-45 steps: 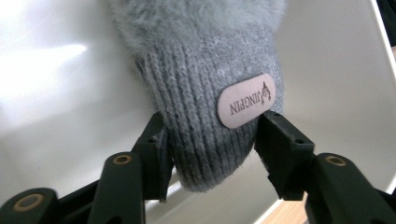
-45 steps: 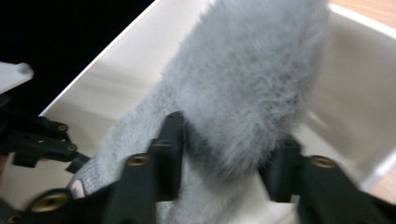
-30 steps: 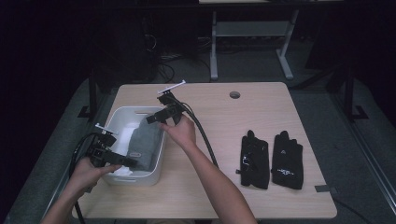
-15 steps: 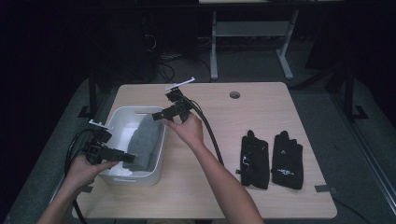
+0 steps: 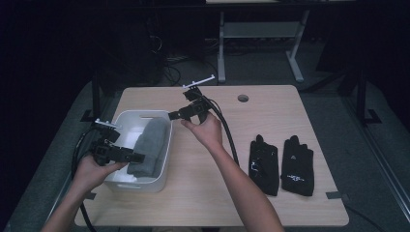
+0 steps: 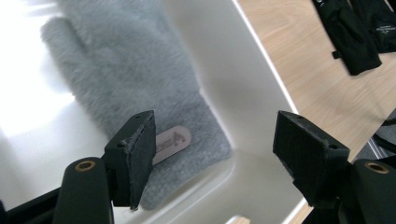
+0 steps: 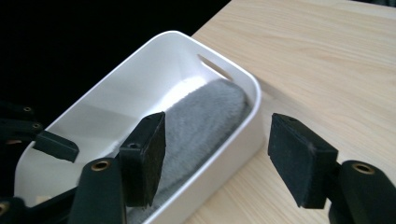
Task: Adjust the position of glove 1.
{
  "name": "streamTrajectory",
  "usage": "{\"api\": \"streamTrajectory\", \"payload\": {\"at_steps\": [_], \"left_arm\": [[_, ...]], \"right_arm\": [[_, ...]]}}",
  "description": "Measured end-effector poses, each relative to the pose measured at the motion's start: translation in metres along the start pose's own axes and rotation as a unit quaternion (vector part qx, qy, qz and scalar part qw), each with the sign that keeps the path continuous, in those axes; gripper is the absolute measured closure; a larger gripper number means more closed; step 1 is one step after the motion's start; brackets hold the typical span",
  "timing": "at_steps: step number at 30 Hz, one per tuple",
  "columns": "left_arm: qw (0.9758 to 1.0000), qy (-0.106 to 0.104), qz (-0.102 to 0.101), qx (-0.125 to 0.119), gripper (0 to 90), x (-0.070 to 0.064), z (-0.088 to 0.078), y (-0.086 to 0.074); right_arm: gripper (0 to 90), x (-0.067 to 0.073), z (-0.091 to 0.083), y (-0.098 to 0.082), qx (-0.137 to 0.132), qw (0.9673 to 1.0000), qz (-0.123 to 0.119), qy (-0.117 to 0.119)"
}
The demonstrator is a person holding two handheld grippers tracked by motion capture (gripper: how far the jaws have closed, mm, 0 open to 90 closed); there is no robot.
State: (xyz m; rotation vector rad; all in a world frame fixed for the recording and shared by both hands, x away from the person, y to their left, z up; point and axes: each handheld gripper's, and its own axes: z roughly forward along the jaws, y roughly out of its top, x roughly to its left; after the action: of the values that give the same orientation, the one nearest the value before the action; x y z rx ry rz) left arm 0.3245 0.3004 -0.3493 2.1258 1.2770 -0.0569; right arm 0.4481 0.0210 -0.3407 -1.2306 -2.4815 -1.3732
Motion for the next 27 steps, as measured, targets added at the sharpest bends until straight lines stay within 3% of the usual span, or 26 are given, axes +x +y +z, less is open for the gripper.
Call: {"api": "streamTrajectory", "payload": {"at_steps": [10, 27], "left_arm": [[0.9996, -0.003, 0.026, -0.014, 27.5, -0.021, 0.002, 0.013], [0.9968, -0.006, 0.07, -0.038, 24.0, -0.058, 0.012, 0.032]], "right_arm": [[33.4, -0.014, -0.03, -0.008, -0.009, 0.9996, 0.003, -0.026], [29.5, -0.036, -0.079, -0.032, -0.015, 0.9989, 0.002, -0.043]]}}
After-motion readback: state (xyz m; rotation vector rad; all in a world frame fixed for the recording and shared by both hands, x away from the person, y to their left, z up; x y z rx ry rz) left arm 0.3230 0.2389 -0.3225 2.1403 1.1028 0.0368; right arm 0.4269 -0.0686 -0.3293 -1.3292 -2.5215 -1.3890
